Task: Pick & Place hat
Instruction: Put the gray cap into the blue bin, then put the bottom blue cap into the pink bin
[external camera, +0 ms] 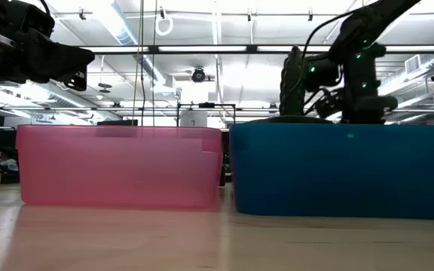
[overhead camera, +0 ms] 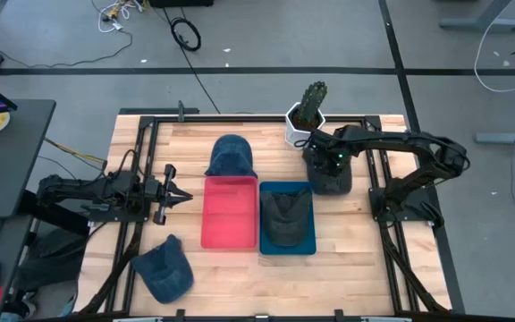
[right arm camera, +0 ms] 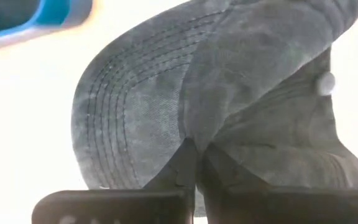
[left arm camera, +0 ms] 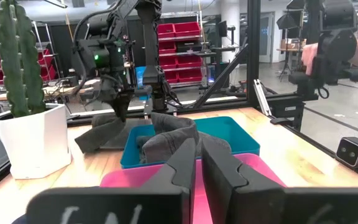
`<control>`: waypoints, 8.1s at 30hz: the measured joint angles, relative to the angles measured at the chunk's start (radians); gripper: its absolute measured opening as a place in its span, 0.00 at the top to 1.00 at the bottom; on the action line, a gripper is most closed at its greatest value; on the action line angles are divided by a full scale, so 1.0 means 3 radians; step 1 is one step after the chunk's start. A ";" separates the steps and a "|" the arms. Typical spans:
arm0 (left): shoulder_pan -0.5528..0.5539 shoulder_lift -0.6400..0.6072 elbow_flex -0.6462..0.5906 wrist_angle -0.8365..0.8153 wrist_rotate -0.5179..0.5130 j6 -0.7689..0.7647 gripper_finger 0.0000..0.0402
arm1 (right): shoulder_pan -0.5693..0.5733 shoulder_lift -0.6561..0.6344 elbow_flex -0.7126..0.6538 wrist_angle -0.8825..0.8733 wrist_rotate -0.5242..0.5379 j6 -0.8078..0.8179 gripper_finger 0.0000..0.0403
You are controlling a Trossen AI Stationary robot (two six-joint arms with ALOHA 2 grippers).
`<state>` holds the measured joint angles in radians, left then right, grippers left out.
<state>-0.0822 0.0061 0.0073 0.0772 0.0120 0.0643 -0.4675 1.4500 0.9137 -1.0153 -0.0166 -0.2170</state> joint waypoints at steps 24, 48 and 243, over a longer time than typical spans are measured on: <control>0.0000 -0.0001 -0.0001 0.0000 0.0000 0.0000 0.93 | 0.1653 -0.0834 0.1294 -0.0115 0.0023 0.2061 1.00; 0.0000 -0.0001 -0.0001 0.0001 0.0000 0.0000 0.93 | 0.2303 0.1028 0.1294 0.0577 0.0210 0.2344 1.00; -0.3445 0.4765 0.4257 -0.4501 -0.0681 -0.5783 0.92 | 0.1666 -0.4834 -0.2988 0.3455 0.0213 0.0169 0.58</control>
<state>-1.1156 1.4355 1.2842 -1.2730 -0.1923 -1.6708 0.0322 -0.0002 0.0174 0.0212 0.0472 -0.1661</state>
